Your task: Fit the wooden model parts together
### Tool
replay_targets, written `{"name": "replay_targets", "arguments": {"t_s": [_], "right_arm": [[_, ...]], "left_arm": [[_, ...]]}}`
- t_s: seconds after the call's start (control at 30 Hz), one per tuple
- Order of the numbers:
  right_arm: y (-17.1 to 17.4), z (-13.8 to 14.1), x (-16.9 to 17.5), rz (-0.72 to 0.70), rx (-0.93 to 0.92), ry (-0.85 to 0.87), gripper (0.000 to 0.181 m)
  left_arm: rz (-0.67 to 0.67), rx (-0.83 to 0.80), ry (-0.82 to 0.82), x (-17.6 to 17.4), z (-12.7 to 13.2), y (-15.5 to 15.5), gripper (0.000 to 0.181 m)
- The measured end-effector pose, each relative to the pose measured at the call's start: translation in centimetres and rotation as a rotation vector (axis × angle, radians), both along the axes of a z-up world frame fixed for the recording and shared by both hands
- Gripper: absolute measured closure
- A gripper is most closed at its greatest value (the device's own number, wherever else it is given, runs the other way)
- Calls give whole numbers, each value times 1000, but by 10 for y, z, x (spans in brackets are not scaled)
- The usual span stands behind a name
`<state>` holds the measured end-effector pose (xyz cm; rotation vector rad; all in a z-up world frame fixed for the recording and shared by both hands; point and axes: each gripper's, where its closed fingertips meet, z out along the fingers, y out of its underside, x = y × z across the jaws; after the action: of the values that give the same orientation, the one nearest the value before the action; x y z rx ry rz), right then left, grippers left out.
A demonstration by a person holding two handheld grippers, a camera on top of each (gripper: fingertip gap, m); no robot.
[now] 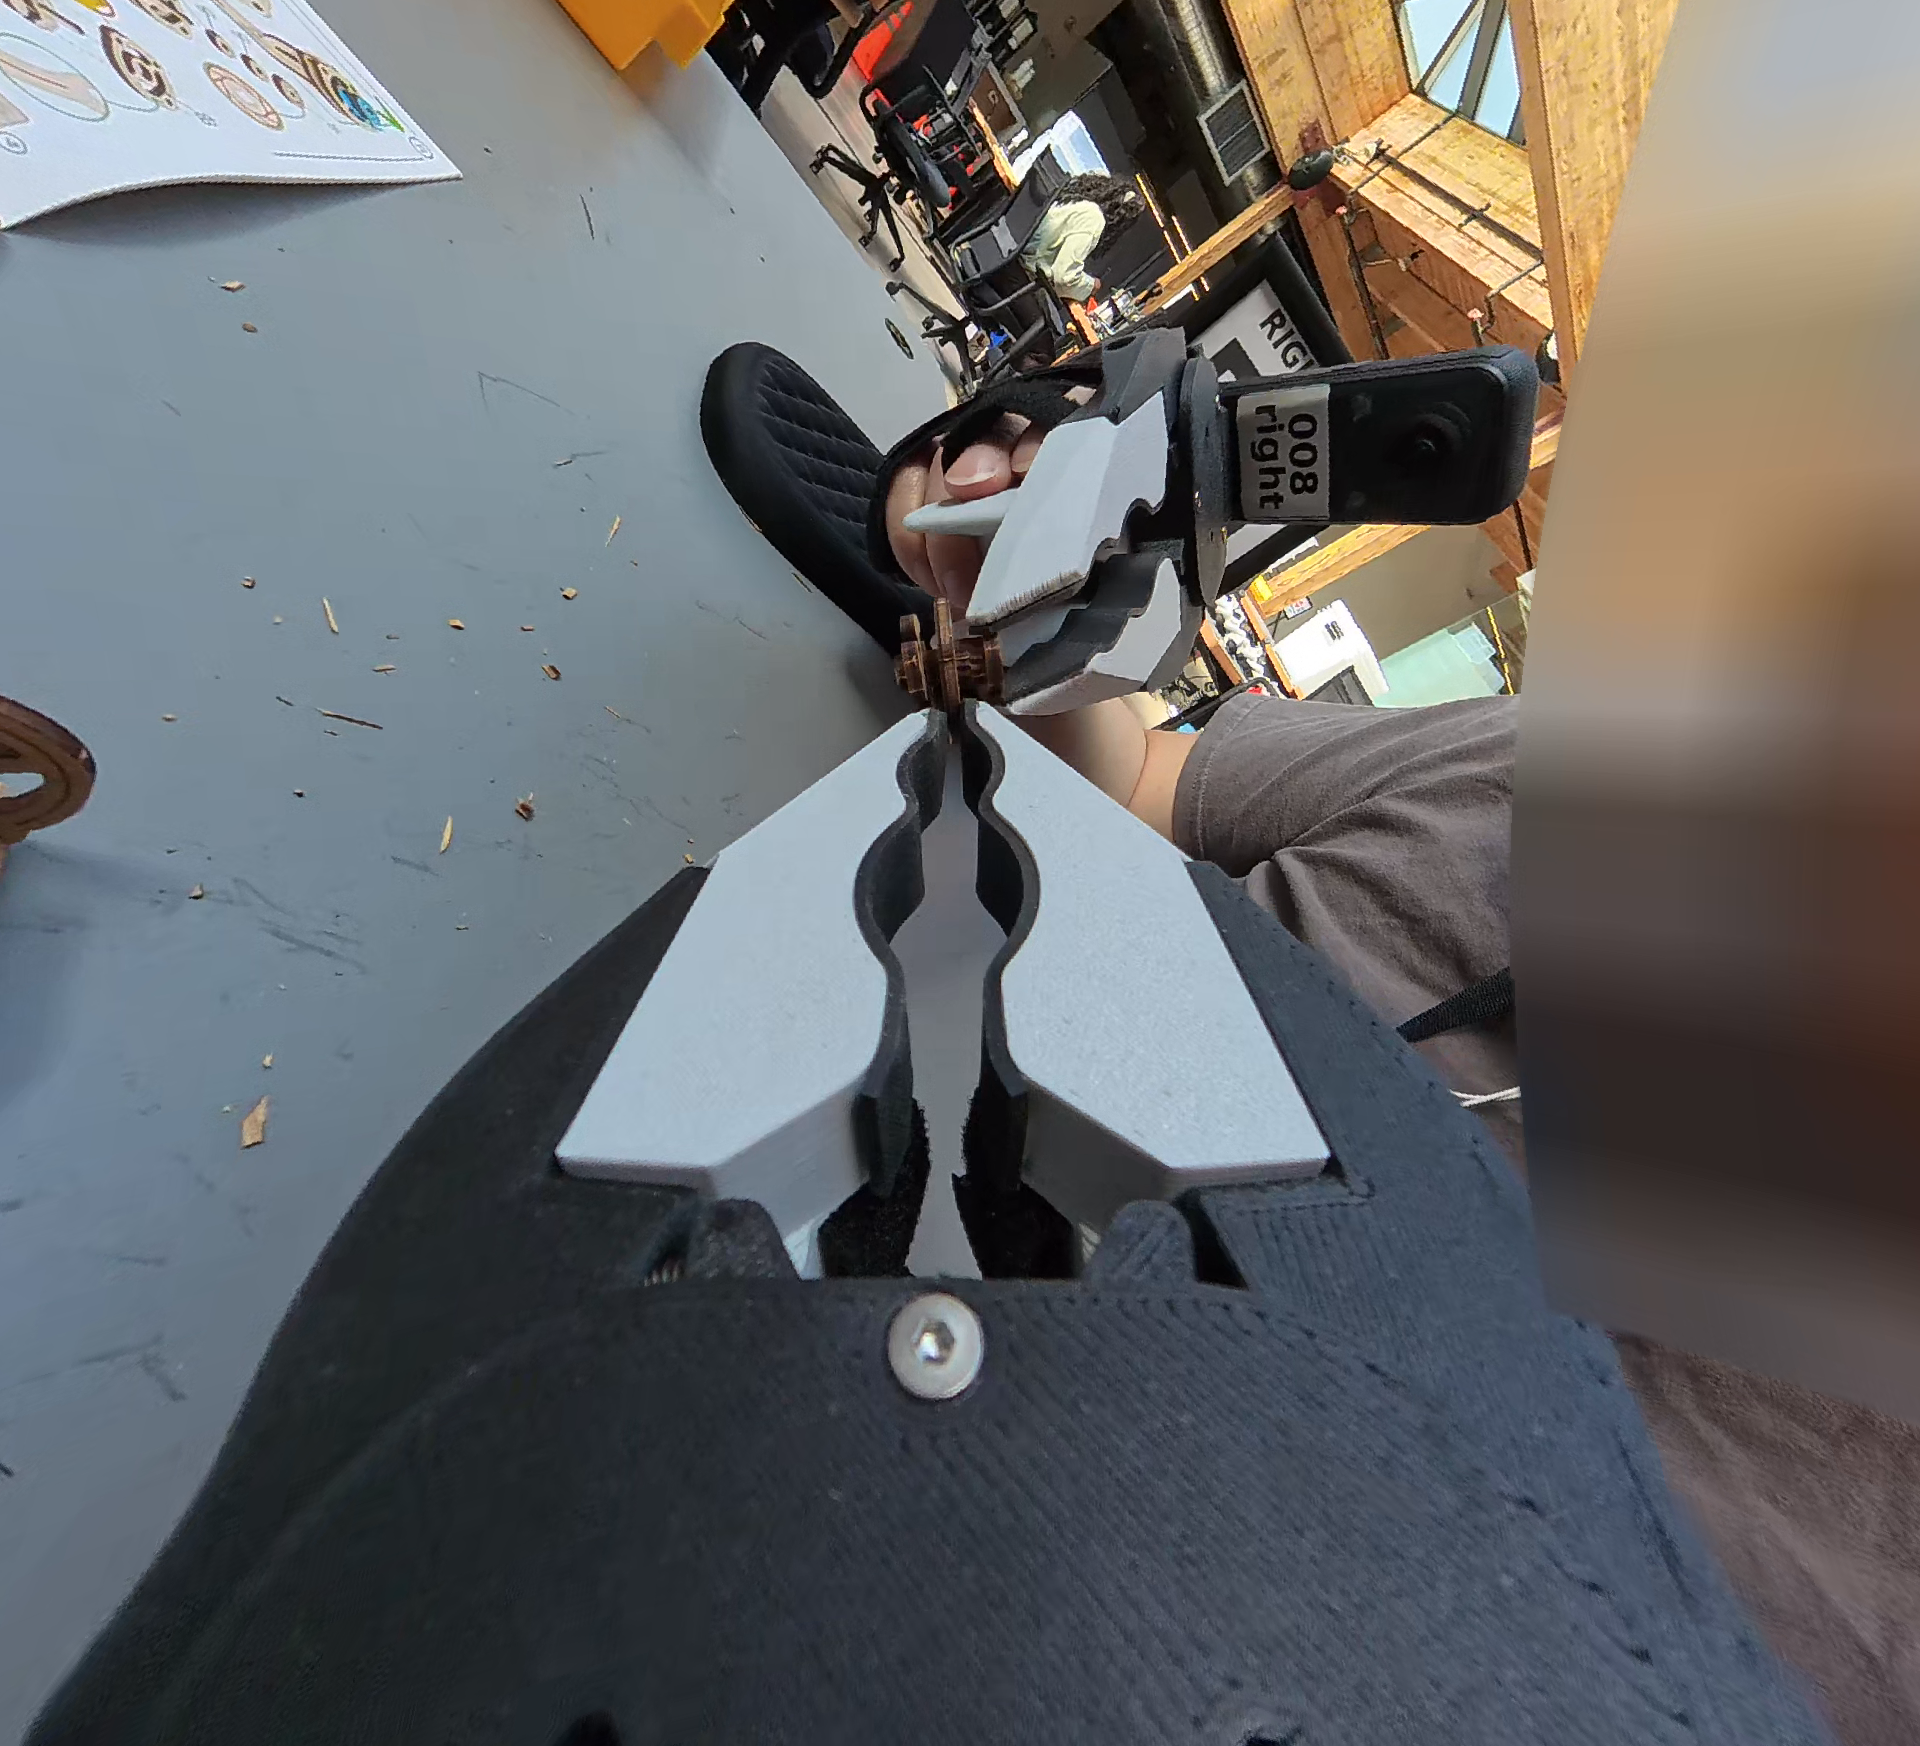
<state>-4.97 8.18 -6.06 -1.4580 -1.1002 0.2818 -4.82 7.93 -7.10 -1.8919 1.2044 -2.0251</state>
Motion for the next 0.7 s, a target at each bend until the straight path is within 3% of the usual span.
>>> {"name": "replay_targets", "arguments": {"t_s": [0.37,0.57,0.7], "right_arm": [[5,1,5,-25,-86,72,170],[8,27,21,8,-231,378,170],[2,51,30,144,-405,690,171]], "left_arm": [[31,49,-32,1,5,5,181],[85,99,-90,-1,16,16,169],[35,86,-117,0,18,7,168]]}}
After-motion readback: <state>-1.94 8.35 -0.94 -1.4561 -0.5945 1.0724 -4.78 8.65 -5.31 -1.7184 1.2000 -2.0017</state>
